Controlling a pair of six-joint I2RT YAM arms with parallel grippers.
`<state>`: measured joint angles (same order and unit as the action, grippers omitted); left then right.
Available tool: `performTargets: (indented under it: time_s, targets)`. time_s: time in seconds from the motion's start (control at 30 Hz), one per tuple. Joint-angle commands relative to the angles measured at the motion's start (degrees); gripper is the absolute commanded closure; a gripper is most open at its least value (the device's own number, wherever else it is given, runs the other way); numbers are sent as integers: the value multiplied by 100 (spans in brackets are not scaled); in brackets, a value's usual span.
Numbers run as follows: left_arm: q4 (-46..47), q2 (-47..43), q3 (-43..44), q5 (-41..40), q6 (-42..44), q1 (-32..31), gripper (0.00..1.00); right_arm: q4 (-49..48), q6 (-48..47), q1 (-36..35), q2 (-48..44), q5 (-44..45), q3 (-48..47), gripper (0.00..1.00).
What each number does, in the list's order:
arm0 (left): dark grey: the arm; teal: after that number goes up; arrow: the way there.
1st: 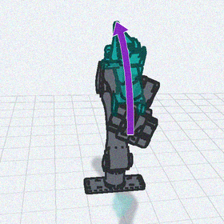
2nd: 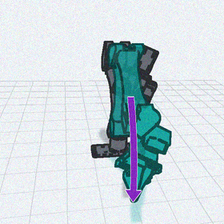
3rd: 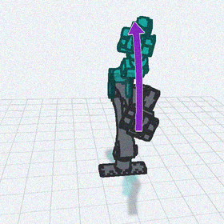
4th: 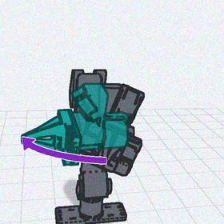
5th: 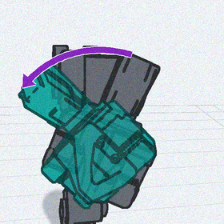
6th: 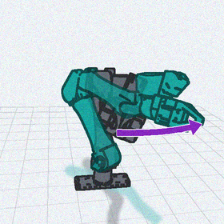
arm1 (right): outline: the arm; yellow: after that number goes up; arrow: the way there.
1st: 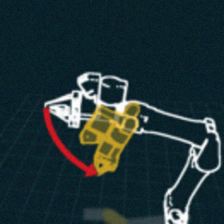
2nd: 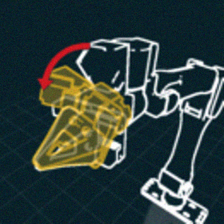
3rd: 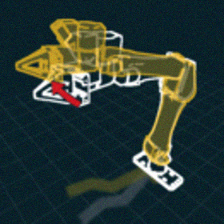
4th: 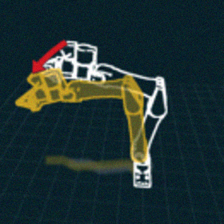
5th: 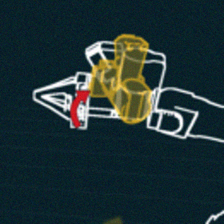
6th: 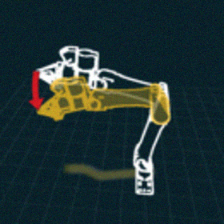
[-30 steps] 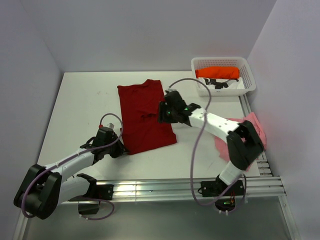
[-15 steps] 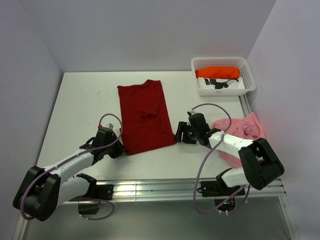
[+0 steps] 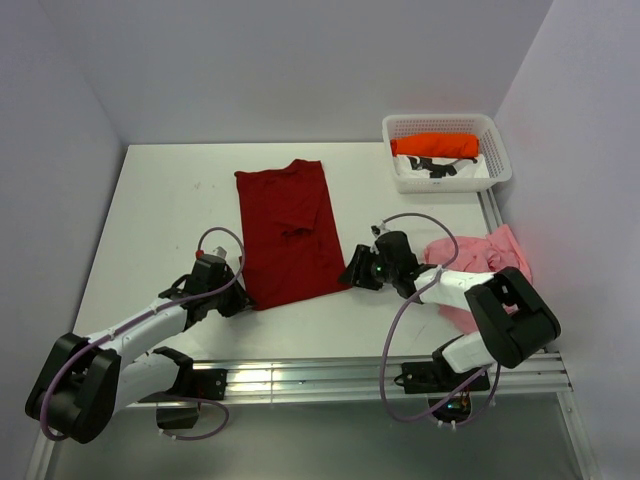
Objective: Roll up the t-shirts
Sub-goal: Roll the tshirt
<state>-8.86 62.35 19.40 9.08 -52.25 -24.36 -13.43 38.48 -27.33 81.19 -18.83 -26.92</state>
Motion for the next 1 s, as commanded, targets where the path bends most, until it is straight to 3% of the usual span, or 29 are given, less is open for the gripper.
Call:
performTargets:
  time_s: [0.0,0.03,0.13,0.17,0.27,0.5,0.7,0.97]
  targets:
    - [-256,-56,20,-187,13,-25,94,-484,300,44,99,-217,178,50]
    - [-265,-65,29,-179,13,-25,93,-511,388,44,99,-261,213,52]
    - [-326,-74,55,-152,13,-25,94,-494,432,35,29,-201,336,72]
    - [-370,-74,81,-144,13,-16,94,-442,432,35,-6,-165,371,85]
    - [-563,-100,196,-21,22,-16,96,31,371,44,-331,37,406,100]
    - [-1055,-355,608,489,-119,-25,99,1061,152,52,-1131,161,415,100]
    - [-1793,-451,1083,595,-198,-25,100,2247,-191,44,-1281,-16,-155,100]
    - [-1944,-794,1049,823,-373,-16,99,2732,-289,35,-1570,-130,-174,100]
